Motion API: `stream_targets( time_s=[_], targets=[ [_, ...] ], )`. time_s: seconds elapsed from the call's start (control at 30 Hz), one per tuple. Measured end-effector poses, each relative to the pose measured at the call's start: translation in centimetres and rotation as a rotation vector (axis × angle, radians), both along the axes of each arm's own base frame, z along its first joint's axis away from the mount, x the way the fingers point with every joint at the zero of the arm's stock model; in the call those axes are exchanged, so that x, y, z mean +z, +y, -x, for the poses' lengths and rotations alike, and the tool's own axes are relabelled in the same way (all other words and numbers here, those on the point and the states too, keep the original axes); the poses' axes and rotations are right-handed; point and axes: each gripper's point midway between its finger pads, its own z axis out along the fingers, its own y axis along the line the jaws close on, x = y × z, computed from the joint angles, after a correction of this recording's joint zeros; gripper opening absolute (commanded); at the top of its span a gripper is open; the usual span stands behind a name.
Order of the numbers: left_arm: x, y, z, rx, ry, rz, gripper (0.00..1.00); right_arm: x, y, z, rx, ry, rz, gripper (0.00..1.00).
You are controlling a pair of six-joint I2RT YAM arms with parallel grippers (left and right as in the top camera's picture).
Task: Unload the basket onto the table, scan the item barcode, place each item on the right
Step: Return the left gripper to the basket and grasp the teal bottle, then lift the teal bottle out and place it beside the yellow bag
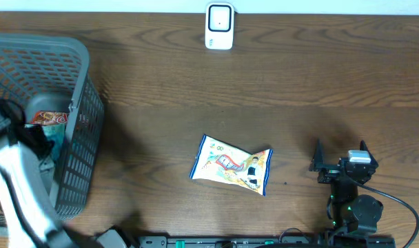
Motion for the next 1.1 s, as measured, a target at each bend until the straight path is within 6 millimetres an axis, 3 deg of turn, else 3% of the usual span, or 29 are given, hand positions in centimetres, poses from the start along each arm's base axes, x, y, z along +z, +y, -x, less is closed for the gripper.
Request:
stream_targets(
  time_s=[0.17,0.23,0.3,0.4,0.43,0.47,0.57,0.67,0.9,1.0,1.1],
  targets=[
    [10.0,0.0,-1.4,-0.067,-0.339,-0.235,0.45,0.0,0.0,0.0,0.000,0.000,0.000,0.99],
    [15.0,-0.9,-1.7,-0.113,-0.505,-0.337,0.43,0.0,0.0,0.0,0.000,0.000,0.000,0.99],
    [20.5,-2.5,-1.6,-0.178,-0.695,-0.440,0.39,0.0,0.0,0.0,0.000,0.000,0.000,0.99],
    [25.6,-5.2,-1.1,-0.278,-0.877,-0.517,0.38,0.0,0.0,0.0,0.000,0.000,0.000,0.99],
    [27.6,-7.0,-0.9,-0.347,-0.958,-0.533,0.39,0.0,0.0,0.0,0.000,0.000,0.000,0.99],
    [28.2,-8.0,-0.8,-0.388,-0.991,-0.529,0.39,0.0,0.0,0.0,0.000,0.000,0.000,0.99],
    [28.5,-11.4,-1.7,-0.537,-1.050,-0.449,0.39,0.0,0.0,0.0,0.000,0.000,0.000,0.99],
    [27.5,-15.8,-3.5,-0.725,-1.080,-0.301,0.38,0.0,0.0,0.0,0.000,0.000,0.000,0.99],
    [25.6,-24.5,-5.1,-1.062,-1.078,-0.107,0.39,0.0,0.0,0.0,0.000,0.000,0.000,0.99],
    [23.6,-27.5,-5.9,-1.174,-1.022,-0.042,0.39,0.0,0.0,0.0,0.000,0.000,0.000,0.99],
    [19.7,-30.5,-7.2,-1.267,-0.890,0.027,0.39,0.0,0.0,0.0,0.000,0.000,0.000,0.99]
  ],
)
